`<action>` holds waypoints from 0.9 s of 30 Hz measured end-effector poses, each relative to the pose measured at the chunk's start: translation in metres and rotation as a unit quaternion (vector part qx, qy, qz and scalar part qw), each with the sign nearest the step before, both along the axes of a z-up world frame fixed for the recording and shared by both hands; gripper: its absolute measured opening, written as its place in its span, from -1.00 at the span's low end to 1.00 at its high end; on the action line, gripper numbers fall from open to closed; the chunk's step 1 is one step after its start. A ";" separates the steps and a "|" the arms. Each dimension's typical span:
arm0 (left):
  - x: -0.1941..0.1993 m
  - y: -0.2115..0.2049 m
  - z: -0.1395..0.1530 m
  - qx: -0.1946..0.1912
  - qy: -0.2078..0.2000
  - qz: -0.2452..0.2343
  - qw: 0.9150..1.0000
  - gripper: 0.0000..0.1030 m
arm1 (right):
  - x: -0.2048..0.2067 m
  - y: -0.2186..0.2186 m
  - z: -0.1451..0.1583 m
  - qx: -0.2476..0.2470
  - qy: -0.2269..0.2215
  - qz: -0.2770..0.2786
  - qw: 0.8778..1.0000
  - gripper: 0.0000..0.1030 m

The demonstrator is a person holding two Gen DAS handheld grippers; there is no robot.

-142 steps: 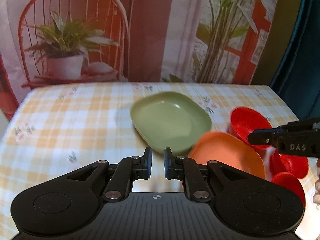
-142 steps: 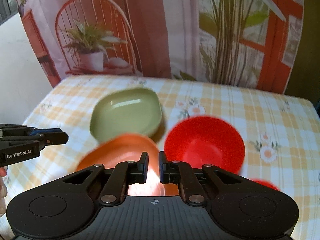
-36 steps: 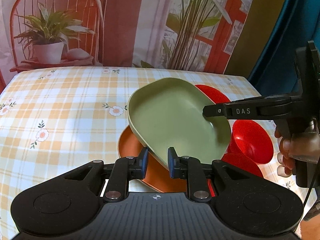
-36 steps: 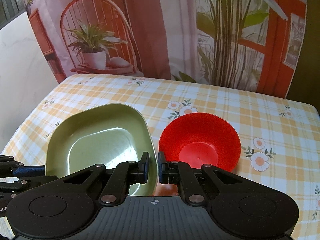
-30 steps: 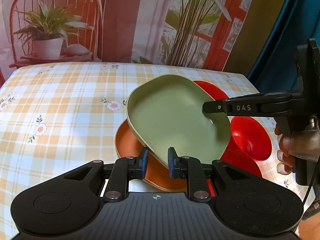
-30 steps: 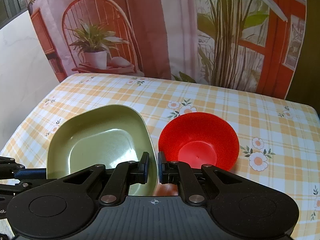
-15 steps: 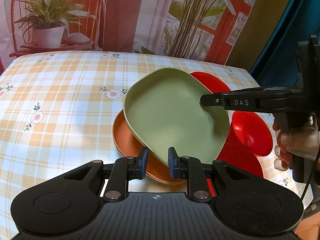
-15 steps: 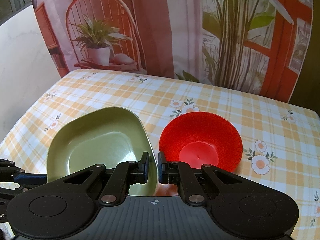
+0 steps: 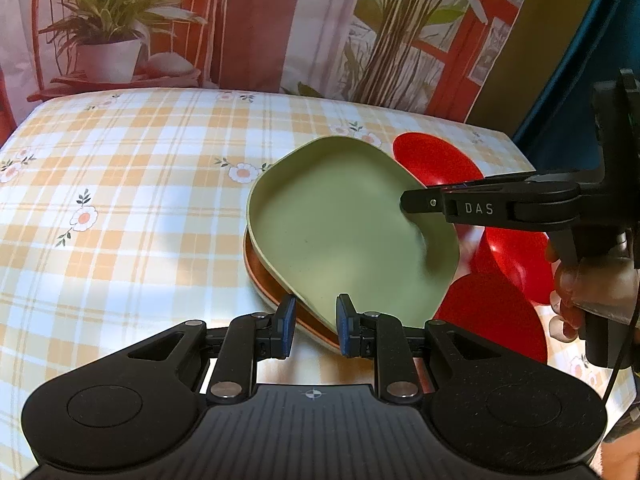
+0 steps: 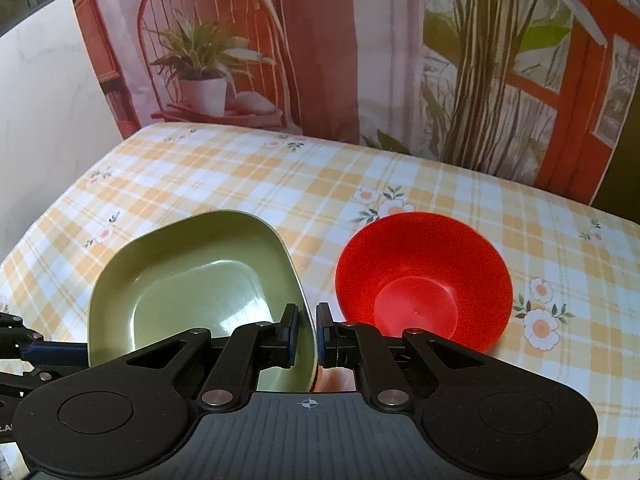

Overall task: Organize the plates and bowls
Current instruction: 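Lower the green plate onto the orange plate with the left gripper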

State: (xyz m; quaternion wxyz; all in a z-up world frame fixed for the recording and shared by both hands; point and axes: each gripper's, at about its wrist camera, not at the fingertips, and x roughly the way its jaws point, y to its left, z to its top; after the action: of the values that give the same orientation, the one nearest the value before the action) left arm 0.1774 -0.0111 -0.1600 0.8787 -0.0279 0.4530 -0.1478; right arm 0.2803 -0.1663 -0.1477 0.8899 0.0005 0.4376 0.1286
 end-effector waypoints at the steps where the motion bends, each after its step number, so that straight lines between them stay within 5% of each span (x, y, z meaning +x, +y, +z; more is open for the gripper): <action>1: -0.001 0.000 0.000 0.000 0.000 0.000 1.000 -0.55 | 0.000 0.000 -0.001 0.000 0.000 0.000 1.000 -0.82; 27: -0.004 -0.002 -0.002 -0.001 0.000 0.003 1.000 -0.53 | 0.000 0.002 -0.009 -0.015 0.000 -0.004 1.000 -0.78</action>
State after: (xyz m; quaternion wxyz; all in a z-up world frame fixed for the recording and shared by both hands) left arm 0.1738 -0.0136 -0.1623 0.8790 -0.0299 0.4532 -0.1456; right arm 0.2807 -0.1646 -0.1564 0.8904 -0.0109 0.4392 0.1190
